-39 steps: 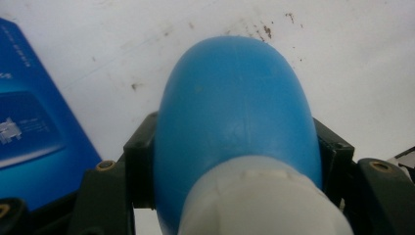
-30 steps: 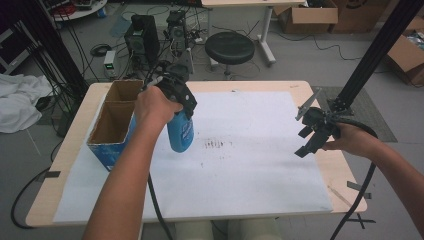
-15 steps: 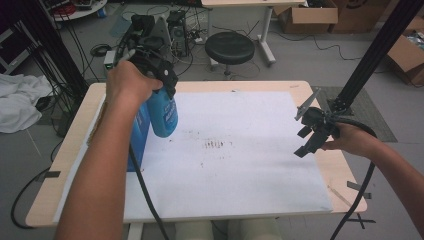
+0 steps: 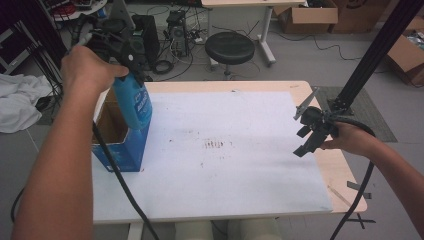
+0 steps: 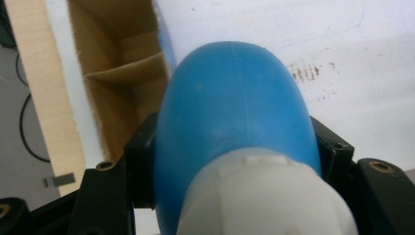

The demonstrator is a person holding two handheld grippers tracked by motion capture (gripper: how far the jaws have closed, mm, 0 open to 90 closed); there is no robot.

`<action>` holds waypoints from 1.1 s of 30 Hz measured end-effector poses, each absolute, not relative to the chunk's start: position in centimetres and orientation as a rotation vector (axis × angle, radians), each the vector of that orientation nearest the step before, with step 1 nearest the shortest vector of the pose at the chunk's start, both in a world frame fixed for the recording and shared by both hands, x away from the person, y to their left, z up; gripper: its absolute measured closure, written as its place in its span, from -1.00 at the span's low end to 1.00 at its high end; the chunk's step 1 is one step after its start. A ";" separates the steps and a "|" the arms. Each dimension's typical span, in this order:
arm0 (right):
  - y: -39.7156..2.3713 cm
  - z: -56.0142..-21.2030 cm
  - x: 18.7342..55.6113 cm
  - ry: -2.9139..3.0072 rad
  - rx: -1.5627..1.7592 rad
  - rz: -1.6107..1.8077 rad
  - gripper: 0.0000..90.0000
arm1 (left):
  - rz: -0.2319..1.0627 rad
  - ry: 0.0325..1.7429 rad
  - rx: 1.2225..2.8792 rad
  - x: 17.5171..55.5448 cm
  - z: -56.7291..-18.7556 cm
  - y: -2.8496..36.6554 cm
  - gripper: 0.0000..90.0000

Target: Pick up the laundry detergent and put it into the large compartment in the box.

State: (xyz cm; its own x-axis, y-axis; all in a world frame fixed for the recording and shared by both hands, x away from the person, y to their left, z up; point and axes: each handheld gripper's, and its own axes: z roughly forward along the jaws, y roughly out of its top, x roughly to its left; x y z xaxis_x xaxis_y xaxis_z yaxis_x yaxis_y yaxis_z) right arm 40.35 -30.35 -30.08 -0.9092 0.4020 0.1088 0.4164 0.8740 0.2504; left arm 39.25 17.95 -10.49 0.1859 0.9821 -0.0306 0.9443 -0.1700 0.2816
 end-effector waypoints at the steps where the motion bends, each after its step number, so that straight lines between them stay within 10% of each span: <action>1: -30.3 -30.1 40.4 -2.990 -0.651 -0.417 -0.64 | 0.235 1.862 2.216 39.2 -10.4 18.3 -0.16; 33: -30.4 -30.0 40.6 -2.984 -0.678 -0.397 -0.63 | 0.372 1.937 2.118 39.8 -13.8 24.2 -0.16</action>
State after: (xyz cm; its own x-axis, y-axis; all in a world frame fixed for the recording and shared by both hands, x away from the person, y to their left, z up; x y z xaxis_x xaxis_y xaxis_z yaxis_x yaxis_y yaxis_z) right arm 40.63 -30.45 -29.96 -0.9020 0.4174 0.1106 0.4318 0.8705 0.2361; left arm 39.84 24.16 -13.83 0.0855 0.9961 0.0217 0.9331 -0.0877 0.3486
